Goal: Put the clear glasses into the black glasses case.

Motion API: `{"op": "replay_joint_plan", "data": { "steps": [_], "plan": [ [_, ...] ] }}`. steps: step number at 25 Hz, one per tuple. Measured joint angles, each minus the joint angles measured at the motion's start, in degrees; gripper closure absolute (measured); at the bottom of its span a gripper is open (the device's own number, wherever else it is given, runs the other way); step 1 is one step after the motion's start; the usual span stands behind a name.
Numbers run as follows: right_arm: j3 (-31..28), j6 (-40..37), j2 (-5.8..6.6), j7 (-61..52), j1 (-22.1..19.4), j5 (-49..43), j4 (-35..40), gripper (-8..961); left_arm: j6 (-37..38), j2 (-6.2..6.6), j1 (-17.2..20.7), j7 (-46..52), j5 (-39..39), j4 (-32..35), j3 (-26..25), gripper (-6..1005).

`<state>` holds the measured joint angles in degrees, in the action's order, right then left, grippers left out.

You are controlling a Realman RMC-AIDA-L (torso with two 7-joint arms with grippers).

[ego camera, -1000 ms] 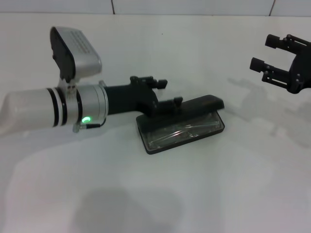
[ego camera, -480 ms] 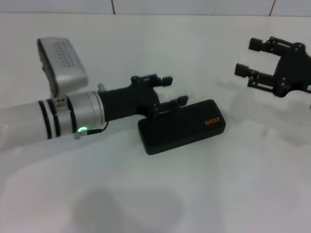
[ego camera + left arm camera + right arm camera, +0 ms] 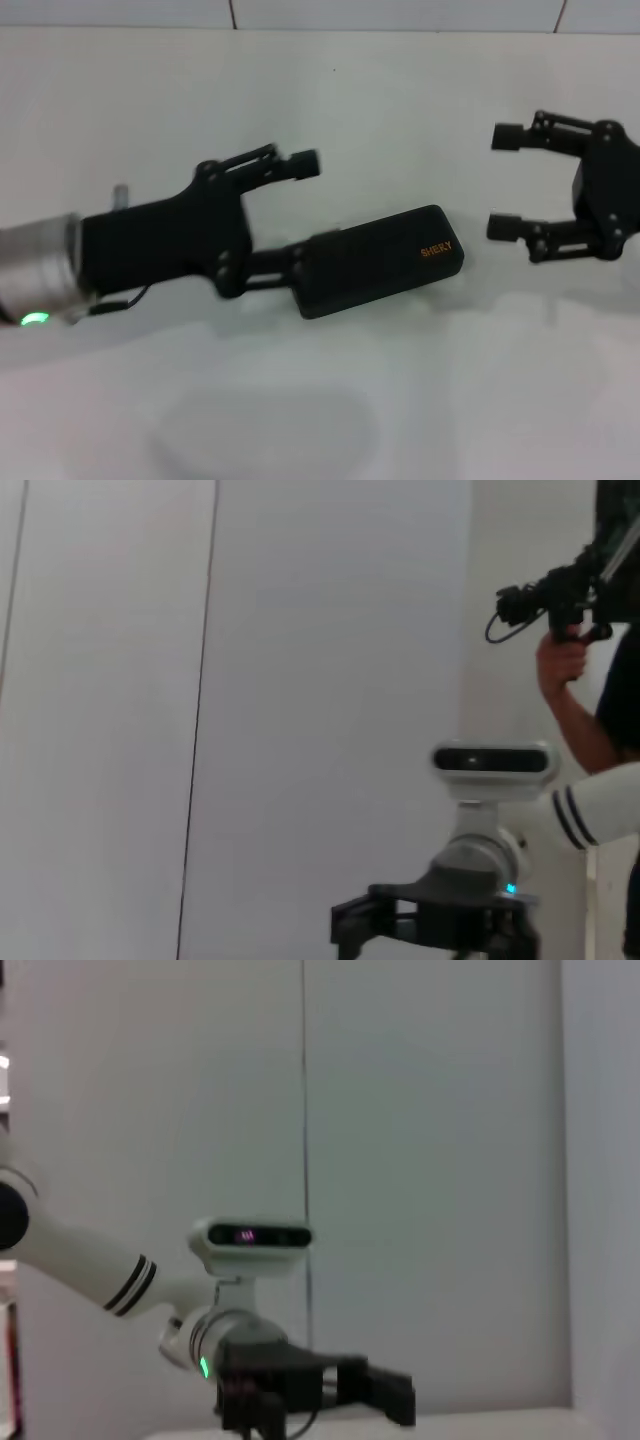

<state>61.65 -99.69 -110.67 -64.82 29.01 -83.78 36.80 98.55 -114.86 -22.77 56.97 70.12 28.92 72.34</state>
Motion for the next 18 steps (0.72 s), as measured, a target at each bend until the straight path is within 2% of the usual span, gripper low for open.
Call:
{"op": "replay_joint_plan", "data": {
  "steps": [4, 5, 10, 13, 14, 18],
  "plan": [
    [-0.16, -0.05, -1.29, 1.87, -0.16, -1.95, 0.25, 63, 1.07, -0.42, 3.3, -3.7, 1.3, 1.35, -0.15, 173],
    [-0.11, -0.05, -1.51, 2.25, -0.28, -1.98, 0.44, 64, 1.08, -0.62, 3.68, -4.04, 1.46, 1.39, -0.18, 133],
    [0.76, -0.16, -1.92, 3.43, -0.02, -3.22, 0.67, 70, 1.17, -1.08, 4.91, -5.03, 2.06, 1.36, 0.07, 130],
    [0.77, -0.16, -2.72, 5.65, 0.06, -4.16, 0.6, 70, 1.2, -1.2, 5.03, -5.84, 2.52, 1.13, 0.12, 128],
    [0.61, -0.2, -3.31, 7.21, -0.22, -4.31, 0.74, 70, 1.21, -1.24, 5.12, -6.33, 2.71, 0.97, 0.12, 127],
    [0.43, -0.24, -3.9, 8.99, -0.6, -4.31, 0.79, 70, 1.13, -1.37, 5.18, -6.68, 3.08, 0.81, 0.06, 127]
  ]
}}
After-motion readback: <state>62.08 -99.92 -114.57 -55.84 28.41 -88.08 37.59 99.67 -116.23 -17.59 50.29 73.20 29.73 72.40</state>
